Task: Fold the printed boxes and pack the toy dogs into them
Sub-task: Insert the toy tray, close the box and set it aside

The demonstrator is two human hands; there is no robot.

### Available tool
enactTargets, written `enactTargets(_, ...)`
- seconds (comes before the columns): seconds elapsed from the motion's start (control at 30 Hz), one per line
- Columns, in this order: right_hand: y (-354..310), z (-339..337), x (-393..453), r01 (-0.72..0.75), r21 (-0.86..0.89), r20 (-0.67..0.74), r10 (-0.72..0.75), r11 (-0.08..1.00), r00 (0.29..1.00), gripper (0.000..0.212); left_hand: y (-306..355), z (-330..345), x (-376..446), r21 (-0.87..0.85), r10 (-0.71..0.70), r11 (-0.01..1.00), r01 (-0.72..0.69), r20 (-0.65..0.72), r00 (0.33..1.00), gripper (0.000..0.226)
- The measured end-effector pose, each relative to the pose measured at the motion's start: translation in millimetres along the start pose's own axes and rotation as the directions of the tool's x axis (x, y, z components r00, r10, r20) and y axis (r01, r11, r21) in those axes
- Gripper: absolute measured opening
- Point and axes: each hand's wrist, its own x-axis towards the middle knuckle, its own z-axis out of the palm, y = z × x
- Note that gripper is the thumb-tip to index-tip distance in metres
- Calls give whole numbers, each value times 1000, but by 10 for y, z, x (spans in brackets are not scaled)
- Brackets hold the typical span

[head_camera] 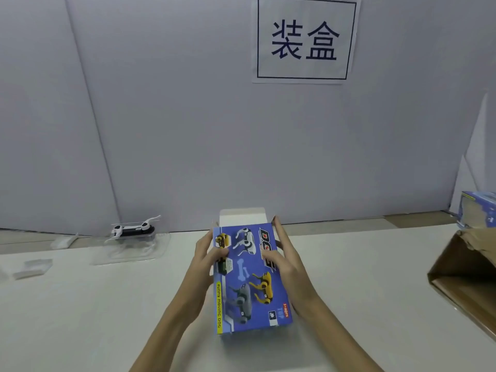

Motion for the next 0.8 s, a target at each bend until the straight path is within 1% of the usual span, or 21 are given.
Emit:
enactTargets(0.07, -30, 19, -32, 88, -82, -14, -89, 993, 996, 62, 70, 67, -57, -23, 58, 998, -58, 13, 998, 51)
enactTargets(0.13, -38, 26, -46, 145, -129, -61, -154, 981, 986, 63, 172, 151, -115, -34, 115, 993, -114, 41, 993, 54)
enactTargets(0.2, -52, 46, -60, 168, -108, -85, -178, 980, 980, 64, 285, 252, -189, -44, 170, 985, -166, 92, 981, 60)
enactTargets(0.27, -66, 61, -75, 192, -95, -98, -202, 977, 975, 61, 358, 356, -263, -55, 210, 977, -204, 121, 970, 63)
enactTargets(0.33, -80, 45, -80, 235, -138, -98, -249, 962, 963, 52, 390, 449, -327, -50, 235, 972, -231, 100, 967, 61)
enactTargets(0.37, -95, 34, -79, 253, -169, -94, -271, 953, 958, 46, 404, 486, -350, -50, 238, 971, -235, 77, 968, 56)
enactTargets(0.43, -129, 25, -79, 281, -175, -104, -302, 944, 948, 35, 413, 519, -366, -25, 241, 970, -241, 13, 970, 42)
enactTargets(0.5, -184, 41, -87, 332, -176, -154, -359, 927, 920, 30, 411, 506, -354, 94, 300, 951, -295, -46, 953, 35)
enactTargets(0.53, -211, 58, -86, 336, -179, -177, -367, 925, 913, 30, 409, 493, -345, 132, 323, 940, -314, -51, 945, 37)
enactTargets(0.57, -227, 62, -83, 322, -166, -185, -350, 932, 918, 31, 413, 479, -339, 124, 320, 942, -312, -46, 946, 41)
enactTargets(0.63, -235, 46, -69, 290, -111, -168, -306, 950, 937, 31, 412, 442, -318, 20, 275, 961, -274, -29, 961, 48)
enactTargets(0.73, -258, 20, -68, 298, -76, -175, -307, 952, 936, 13, 461, 436, -323, -68, 219, 973, -221, -36, 975, 51)
enactTargets(0.77, -289, 33, -77, 313, -73, -188, -321, 947, 928, 15, 480, 443, -322, -97, 225, 969, -228, -45, 973, 53)
enactTargets(0.8, -301, 38, -80, 332, -65, -202, -338, 941, 919, 30, 489, 444, -315, -127, 239, 961, -244, -56, 969, 53)
